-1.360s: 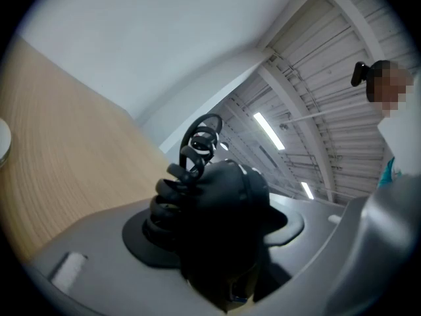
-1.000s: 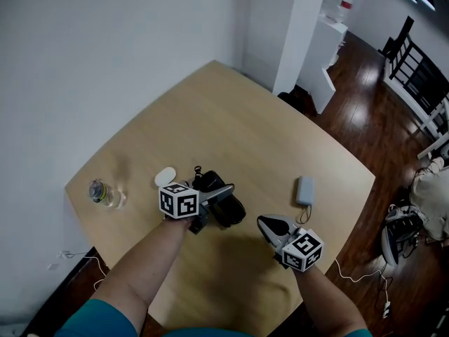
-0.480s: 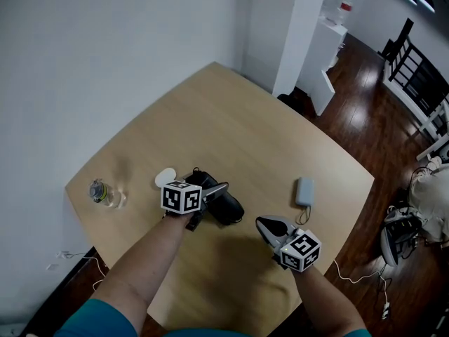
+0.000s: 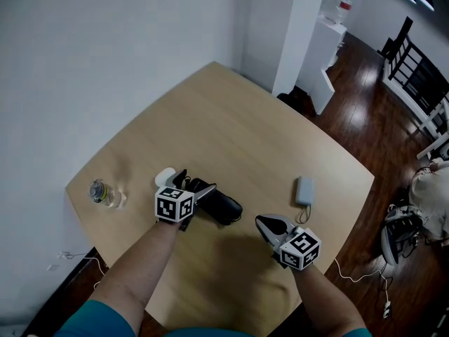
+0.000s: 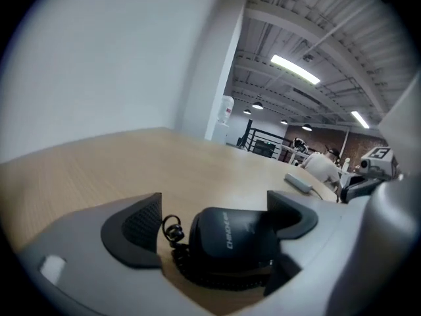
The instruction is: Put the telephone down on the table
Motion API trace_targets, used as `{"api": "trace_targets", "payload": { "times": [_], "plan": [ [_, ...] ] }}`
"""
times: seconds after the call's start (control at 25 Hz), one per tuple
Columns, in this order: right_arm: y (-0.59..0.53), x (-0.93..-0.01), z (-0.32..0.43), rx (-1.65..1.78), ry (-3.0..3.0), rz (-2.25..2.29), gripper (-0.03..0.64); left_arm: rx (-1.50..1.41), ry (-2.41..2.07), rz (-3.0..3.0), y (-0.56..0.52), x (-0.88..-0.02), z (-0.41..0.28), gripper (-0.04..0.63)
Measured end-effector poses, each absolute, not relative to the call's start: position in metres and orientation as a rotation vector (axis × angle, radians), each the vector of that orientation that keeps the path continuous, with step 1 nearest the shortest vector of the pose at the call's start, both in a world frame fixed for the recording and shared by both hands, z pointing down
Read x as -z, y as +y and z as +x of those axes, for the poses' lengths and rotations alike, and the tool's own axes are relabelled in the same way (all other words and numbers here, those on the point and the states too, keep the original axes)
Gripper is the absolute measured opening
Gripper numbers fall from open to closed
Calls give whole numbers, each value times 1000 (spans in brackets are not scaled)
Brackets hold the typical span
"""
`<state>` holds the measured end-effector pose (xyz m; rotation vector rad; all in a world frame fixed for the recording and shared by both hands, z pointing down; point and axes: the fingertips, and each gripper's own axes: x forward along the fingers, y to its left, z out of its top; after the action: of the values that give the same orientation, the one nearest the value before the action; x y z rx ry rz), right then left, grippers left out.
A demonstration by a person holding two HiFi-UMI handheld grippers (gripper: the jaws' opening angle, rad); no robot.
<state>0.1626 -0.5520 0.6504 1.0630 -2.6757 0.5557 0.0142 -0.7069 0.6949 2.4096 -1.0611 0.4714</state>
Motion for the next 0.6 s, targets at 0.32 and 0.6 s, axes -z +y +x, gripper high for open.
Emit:
{"api": "trace_targets", "payload": {
  "times": [0.32,0.6],
  "plan": [
    [-551,-640,168,-548,-2680,1098,3,-350,-1121,2514,-686,-651,-11,377],
    [-533,-614,178,-526,-2695,1152,3,-300,-1070,2614,-615,-618,-16,220]
  ]
}}
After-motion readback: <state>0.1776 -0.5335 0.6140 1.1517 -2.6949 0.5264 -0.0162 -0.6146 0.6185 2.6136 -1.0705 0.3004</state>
